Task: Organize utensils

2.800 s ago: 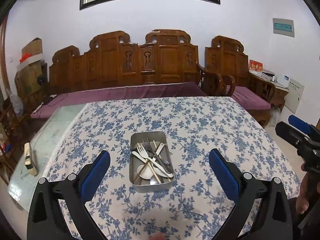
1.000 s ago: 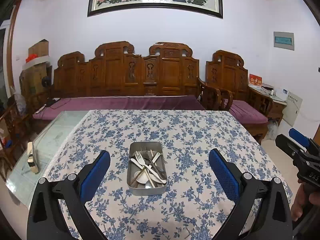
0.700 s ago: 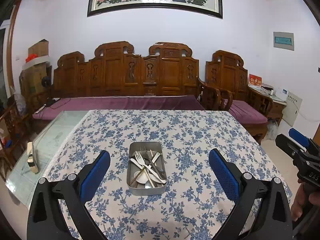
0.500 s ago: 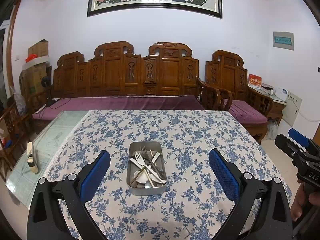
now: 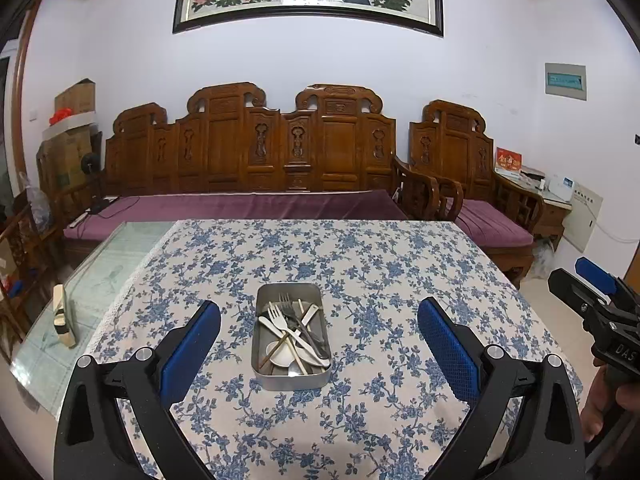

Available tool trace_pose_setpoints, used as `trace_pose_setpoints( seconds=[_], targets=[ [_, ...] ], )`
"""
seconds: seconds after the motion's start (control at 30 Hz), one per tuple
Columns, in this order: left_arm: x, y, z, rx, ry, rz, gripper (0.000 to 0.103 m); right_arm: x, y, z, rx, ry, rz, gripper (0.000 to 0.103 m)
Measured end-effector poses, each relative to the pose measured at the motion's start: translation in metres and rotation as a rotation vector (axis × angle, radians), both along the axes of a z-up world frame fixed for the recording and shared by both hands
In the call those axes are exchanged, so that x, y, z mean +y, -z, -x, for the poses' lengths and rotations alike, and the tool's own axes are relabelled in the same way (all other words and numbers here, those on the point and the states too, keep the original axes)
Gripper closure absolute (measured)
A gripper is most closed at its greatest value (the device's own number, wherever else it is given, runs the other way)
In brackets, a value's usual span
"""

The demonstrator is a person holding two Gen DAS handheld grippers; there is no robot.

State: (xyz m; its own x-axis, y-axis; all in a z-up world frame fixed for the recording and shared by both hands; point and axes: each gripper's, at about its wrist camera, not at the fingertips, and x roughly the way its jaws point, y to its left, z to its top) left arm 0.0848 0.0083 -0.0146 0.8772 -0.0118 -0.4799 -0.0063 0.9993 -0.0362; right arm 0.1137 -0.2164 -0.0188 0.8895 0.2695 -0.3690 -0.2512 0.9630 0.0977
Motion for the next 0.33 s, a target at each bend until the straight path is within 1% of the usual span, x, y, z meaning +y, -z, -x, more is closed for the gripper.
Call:
trace_pose_setpoints(
  seconds=[0.33],
  targets=[
    [0.0003,-0.0012,0.0000,-0.004,0.016,0.006,0.008,-0.0001,0.0002,0.0001,0.000,0.001,-0.001,0.003]
  ],
)
